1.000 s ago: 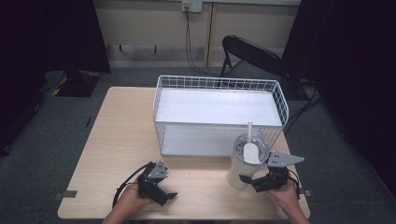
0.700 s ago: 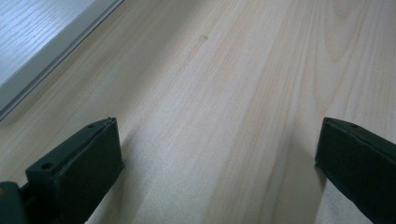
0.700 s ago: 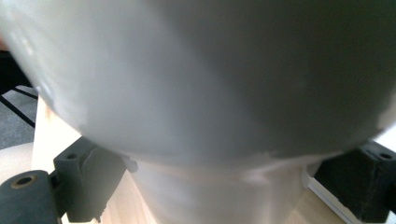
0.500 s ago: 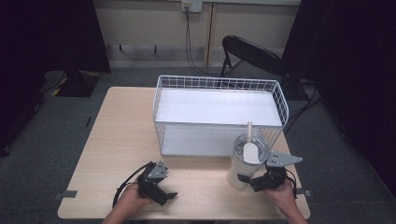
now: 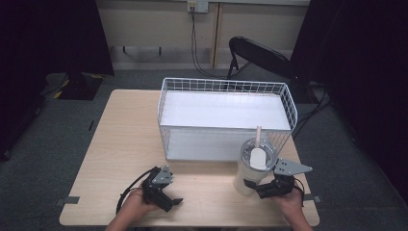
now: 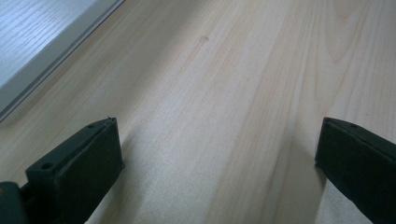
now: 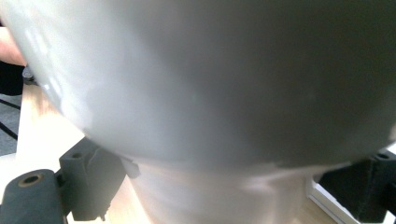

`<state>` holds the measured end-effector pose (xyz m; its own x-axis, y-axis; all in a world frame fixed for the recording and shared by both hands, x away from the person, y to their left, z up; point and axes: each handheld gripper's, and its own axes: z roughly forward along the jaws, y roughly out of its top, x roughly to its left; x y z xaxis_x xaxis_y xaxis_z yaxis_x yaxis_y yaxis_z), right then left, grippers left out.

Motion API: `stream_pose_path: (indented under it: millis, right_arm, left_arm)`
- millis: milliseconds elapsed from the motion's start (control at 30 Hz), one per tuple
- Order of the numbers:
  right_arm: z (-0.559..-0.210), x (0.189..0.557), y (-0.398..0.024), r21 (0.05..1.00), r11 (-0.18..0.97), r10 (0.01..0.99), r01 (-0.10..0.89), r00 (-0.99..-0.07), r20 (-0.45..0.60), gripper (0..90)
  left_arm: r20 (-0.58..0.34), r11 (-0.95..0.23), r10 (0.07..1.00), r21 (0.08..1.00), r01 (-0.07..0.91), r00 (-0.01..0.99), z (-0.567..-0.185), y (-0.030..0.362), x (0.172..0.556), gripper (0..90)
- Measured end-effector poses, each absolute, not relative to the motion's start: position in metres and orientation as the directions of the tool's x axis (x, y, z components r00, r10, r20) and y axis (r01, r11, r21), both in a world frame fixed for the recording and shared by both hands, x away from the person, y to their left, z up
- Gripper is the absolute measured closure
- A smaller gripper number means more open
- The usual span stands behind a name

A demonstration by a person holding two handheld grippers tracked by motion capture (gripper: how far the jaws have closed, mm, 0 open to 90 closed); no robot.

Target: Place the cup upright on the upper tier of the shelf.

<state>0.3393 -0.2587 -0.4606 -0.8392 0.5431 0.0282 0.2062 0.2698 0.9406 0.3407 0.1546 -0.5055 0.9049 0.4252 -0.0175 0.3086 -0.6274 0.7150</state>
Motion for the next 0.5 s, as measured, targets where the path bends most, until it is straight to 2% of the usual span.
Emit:
stream_pose_path:
  millis: [500]
  right_arm:
    - [-0.447, 0.335, -0.264, 0.945, 0.256, 0.536, 0.203, -0.843, 0.036, 10.2]
  left_arm:
    - [-0.018, -0.626, 0.425, 0.716, 0.309, 0.905, -0.506, 0.155, 0.341, 0.0]
